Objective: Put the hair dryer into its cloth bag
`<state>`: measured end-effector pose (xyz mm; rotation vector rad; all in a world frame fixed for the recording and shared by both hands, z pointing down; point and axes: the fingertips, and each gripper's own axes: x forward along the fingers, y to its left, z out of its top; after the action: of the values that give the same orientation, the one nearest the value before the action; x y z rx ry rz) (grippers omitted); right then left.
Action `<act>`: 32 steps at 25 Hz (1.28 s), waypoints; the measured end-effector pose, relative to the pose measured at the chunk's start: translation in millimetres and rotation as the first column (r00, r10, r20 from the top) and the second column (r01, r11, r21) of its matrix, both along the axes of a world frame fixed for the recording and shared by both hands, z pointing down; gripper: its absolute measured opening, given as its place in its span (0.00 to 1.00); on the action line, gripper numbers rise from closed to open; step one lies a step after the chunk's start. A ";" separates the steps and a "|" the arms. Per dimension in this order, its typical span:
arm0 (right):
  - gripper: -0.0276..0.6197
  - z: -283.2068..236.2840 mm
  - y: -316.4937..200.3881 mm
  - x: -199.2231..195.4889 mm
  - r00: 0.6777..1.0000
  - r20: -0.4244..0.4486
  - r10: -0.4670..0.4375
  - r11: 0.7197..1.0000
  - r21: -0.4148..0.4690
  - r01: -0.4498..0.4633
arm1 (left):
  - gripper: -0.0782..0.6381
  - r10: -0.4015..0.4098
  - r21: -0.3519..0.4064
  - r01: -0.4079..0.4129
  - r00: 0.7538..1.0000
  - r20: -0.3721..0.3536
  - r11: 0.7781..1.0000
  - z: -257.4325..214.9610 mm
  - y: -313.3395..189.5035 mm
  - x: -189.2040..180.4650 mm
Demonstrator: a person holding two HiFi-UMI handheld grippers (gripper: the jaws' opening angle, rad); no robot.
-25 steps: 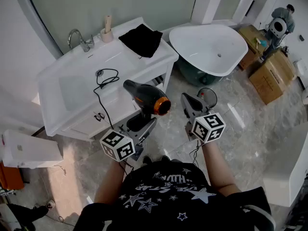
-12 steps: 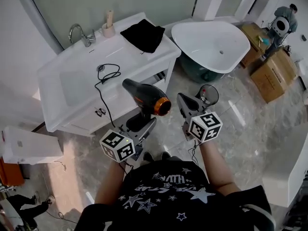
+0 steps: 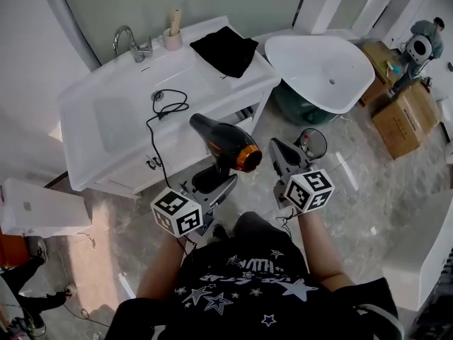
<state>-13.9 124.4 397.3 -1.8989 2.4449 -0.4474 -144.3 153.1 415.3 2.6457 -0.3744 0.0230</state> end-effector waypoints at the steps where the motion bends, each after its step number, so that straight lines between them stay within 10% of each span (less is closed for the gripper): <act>1: 0.05 1.5 -1.7 -0.6 1.000 0.001 -0.001 1.000 -0.005 0.001 | 0.41 -0.001 -0.001 0.001 1.000 -0.002 1.000 -0.3 -2.6 -1.1; 15: 0.05 15.2 -114.5 35.5 0.997 0.029 -0.076 0.997 -0.010 0.077 | 0.41 -0.097 0.005 0.096 0.995 0.025 0.995 1.4 -87.8 16.8; 32: 0.05 28.2 -335.4 152.8 0.968 0.042 -0.246 0.968 -0.031 0.247 | 0.41 -0.136 -0.016 0.138 0.986 0.092 0.990 13.9 -216.8 135.0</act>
<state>138.9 -210.9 425.5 -1.5857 2.6763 -0.5310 -9.3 -63.7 429.2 2.5970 -0.5821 0.1035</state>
